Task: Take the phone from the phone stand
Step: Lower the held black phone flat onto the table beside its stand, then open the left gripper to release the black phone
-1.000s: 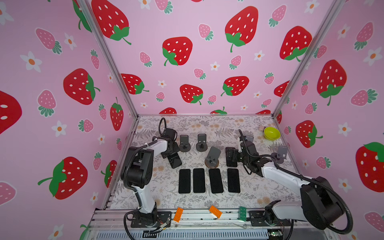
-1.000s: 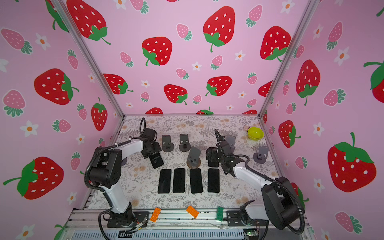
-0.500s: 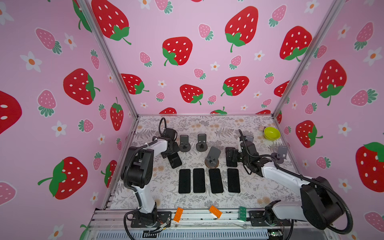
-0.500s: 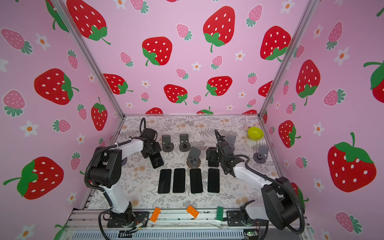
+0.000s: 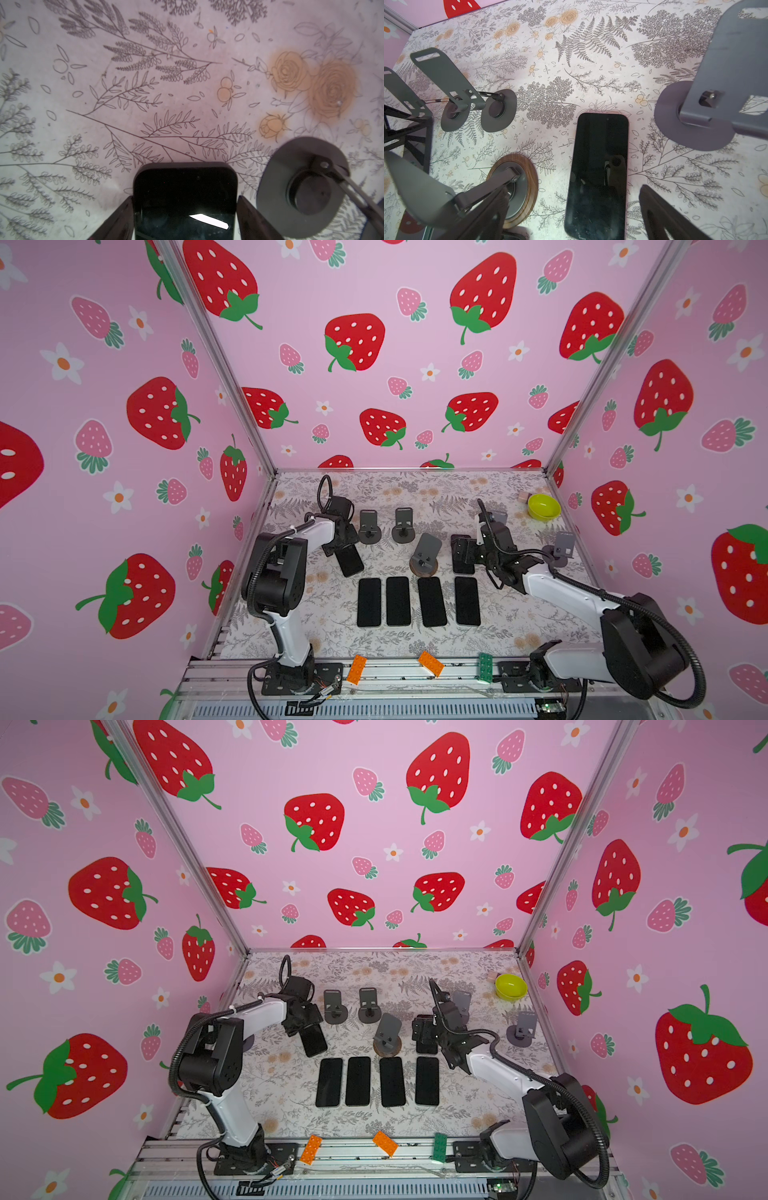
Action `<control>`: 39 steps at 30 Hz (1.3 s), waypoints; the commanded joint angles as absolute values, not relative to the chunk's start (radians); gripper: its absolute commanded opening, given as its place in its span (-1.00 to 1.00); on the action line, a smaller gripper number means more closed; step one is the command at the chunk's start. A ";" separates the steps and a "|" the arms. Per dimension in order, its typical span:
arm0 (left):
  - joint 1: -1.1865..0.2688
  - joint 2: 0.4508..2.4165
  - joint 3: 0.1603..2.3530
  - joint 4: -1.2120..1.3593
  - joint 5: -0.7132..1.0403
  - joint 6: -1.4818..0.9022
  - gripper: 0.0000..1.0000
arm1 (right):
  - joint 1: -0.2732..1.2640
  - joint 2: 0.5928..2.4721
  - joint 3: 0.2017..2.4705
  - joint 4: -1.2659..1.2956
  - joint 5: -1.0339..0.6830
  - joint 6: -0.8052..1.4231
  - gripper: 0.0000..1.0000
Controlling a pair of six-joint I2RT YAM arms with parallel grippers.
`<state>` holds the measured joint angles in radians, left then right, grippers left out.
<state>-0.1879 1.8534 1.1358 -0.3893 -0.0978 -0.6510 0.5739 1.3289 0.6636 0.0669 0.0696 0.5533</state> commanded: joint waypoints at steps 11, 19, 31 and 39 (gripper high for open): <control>-0.236 1.873 1.080 -0.391 0.043 -0.613 0.49 | 0.575 1.322 0.681 0.067 0.087 0.564 0.99; -0.244 1.850 1.079 -0.427 0.028 -0.566 0.48 | 0.575 1.305 0.686 0.061 0.094 0.567 0.99; -0.207 1.799 1.046 -0.470 -0.038 -0.572 0.45 | 0.575 1.289 0.686 0.058 0.091 0.573 0.99; -0.190 1.761 1.017 -0.469 -0.049 -0.572 0.44 | 0.575 1.291 0.687 0.058 0.089 0.576 0.99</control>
